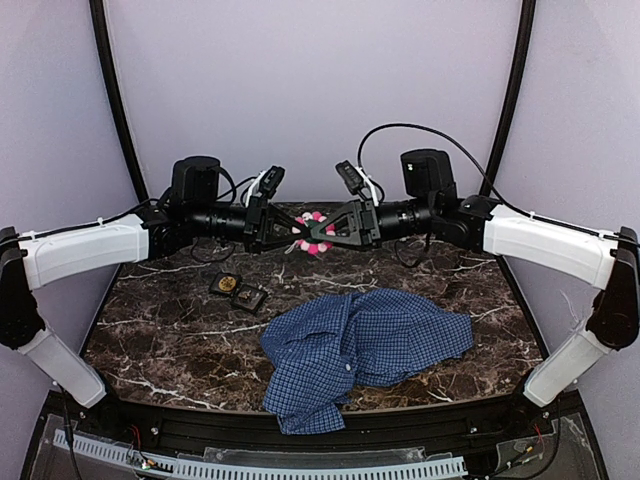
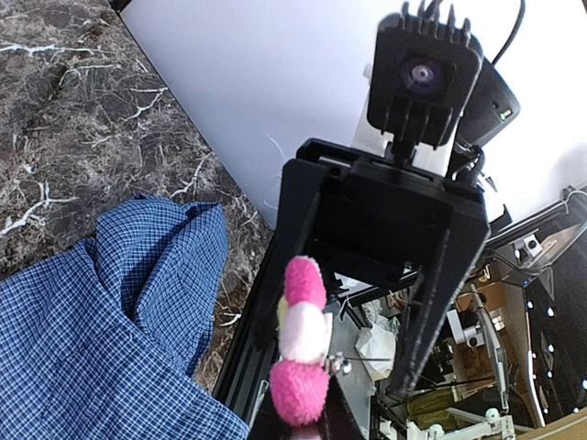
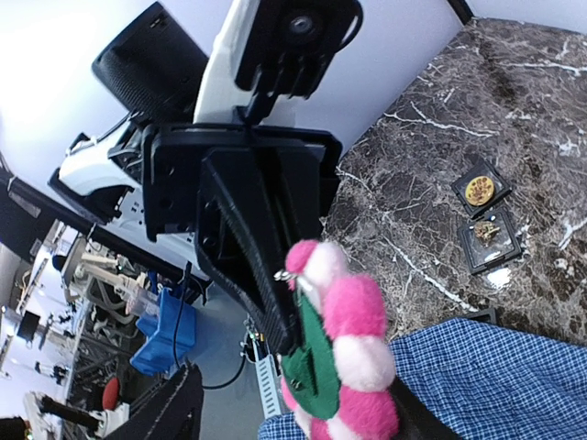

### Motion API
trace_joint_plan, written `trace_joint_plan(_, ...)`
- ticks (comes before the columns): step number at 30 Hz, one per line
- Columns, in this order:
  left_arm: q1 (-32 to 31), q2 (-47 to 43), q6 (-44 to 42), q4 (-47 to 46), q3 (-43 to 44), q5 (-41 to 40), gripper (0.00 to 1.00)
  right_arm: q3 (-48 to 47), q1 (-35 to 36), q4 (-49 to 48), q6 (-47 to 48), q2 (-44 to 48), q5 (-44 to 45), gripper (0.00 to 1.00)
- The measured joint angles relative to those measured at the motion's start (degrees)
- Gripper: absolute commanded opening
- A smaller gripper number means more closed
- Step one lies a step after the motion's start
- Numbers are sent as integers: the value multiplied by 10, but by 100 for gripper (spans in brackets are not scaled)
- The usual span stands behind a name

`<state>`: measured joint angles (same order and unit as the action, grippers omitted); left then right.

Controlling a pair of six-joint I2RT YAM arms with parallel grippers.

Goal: Remove the brooch from the garment

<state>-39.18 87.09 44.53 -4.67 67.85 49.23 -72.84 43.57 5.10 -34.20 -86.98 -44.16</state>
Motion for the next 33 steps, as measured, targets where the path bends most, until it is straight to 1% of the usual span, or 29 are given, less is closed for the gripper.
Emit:
trace_joint_plan(2,0,0,1,-3,0,0,1,10,0,-8,-4,9,-6,67)
trace_joint_plan(9,0,0,2,-14,0,10,1,34,-4,-36,-16,33,-12,66)
trace_joint_plan(11,-1,0,2,-17,0,16,1,37,-5,-44,-18,33,-22,63)
trace_joint_plan(17,-1,2,4,-45,-1,64,1,37,-8,-65,-23,30,-69,50)
trace_joint_plan(23,-1,4,-16,-36,-1,94,1,35,-8,-70,-28,16,-107,39)
trace_joint_plan(30,-1,8,-47,-1,6,107,1,20,-7,-60,-21,-4,-118,37)
trace_joint_plan(33,-1,10,-53,5,6,111,1,14,-6,-55,-16,-10,-119,33)
